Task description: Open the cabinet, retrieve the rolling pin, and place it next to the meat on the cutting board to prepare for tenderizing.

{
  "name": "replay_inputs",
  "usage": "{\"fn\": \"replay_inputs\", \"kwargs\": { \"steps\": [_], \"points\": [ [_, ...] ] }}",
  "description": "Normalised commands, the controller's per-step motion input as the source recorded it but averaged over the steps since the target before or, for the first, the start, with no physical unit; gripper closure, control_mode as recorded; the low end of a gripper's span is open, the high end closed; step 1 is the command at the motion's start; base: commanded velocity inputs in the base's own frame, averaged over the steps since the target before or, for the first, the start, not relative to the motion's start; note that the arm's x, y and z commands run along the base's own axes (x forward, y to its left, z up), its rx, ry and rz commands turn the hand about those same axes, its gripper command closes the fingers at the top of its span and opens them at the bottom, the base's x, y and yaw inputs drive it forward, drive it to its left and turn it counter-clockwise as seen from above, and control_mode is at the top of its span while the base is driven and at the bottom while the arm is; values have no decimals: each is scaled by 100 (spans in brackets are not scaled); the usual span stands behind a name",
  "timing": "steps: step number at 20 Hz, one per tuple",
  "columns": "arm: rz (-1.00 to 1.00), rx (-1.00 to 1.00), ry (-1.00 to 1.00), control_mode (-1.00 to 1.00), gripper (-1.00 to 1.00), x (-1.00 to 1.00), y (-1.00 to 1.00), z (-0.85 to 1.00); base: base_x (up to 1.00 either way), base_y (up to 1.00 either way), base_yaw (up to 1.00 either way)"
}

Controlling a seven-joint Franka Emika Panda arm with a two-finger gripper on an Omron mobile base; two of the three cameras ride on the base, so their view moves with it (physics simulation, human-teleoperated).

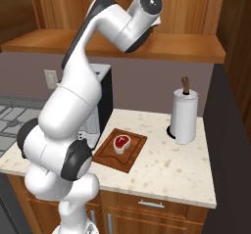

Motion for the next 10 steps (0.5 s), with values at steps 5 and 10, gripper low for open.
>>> {"fn": "replay_inputs", "kwargs": {
  "steps": [5, 10],
  "points": [
    [0, 0, 3, -100, -100, 28, 0, -4, 0, 0, 0],
    [1, 0, 1, -100, -100, 26, 0, -5, 0, 0, 0]
  ]
}}
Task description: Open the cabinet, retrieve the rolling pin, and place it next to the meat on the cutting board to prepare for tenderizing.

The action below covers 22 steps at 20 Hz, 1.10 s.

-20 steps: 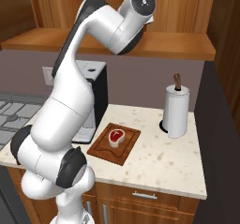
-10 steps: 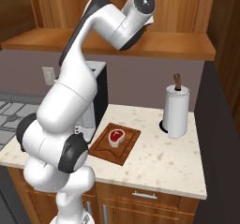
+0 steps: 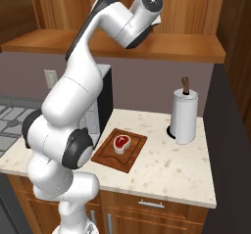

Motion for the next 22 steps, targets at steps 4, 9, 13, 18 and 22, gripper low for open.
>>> {"fn": "replay_inputs", "kwargs": {
  "steps": [4, 9, 13, 18, 22],
  "points": [
    [1, 0, 0, -100, -100, 30, 0, -9, 0, 0, 0],
    [1, 0, 2, -100, -100, 37, 0, -8, 0, 0, 0],
    [0, 0, 5, -100, -100, 37, 0, 0, 0, 0, 0],
    [0, 0, 6, -100, -100, 32, 0, 0, 0, 0, 0],
    [0, 0, 6, -100, -100, 22, 0, -1, 0, 0, 0]
  ]
}}
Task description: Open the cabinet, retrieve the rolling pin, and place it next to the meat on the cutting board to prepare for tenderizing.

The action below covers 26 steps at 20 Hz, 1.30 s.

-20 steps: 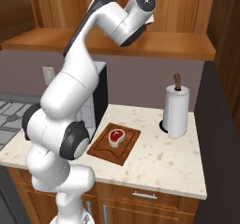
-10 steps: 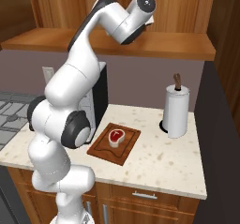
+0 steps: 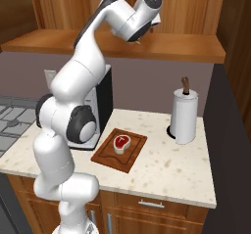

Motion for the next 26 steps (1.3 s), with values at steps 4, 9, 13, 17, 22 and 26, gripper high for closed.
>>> {"fn": "replay_inputs", "kwargs": {
  "steps": [4, 9, 13, 17, 22, 26],
  "points": [
    [0, 0, 5, -100, -100, 15, 0, -4, 0, 0, 0],
    [0, 0, 2, -100, -100, 15, 0, -5, 0, 0, 0],
    [0, 0, 1, -100, -100, 14, 0, -5, 0, 0, 0],
    [0, 0, 0, -100, -100, 11, 0, -6, 0, 0, 0],
    [0, 0, 0, -100, -100, 6, 0, -12, 0, 0, 0],
    [0, 0, 0, -100, -100, 0, 0, -16, 0, 0, 0]
  ]
}}
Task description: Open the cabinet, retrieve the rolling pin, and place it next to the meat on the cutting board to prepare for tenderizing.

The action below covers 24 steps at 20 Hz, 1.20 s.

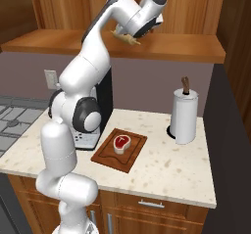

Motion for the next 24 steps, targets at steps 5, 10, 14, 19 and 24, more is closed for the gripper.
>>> {"fn": "replay_inputs", "kwargs": {
  "steps": [5, 10, 14, 19, 24],
  "points": [
    [0, 0, 0, -100, -100, 0, 0, -17, 0, 0, 0],
    [0, 0, 0, -100, -100, 2, 0, -20, 0, 0, 0],
    [0, 0, 0, -100, -100, 2, 2, -17, 0, 0, 0],
    [0, 0, 0, -100, -100, 1, 5, -19, 0, 0, 0],
    [1, 0, 0, -100, 100, 5, 14, -25, 0, 0, 0]
  ]
}}
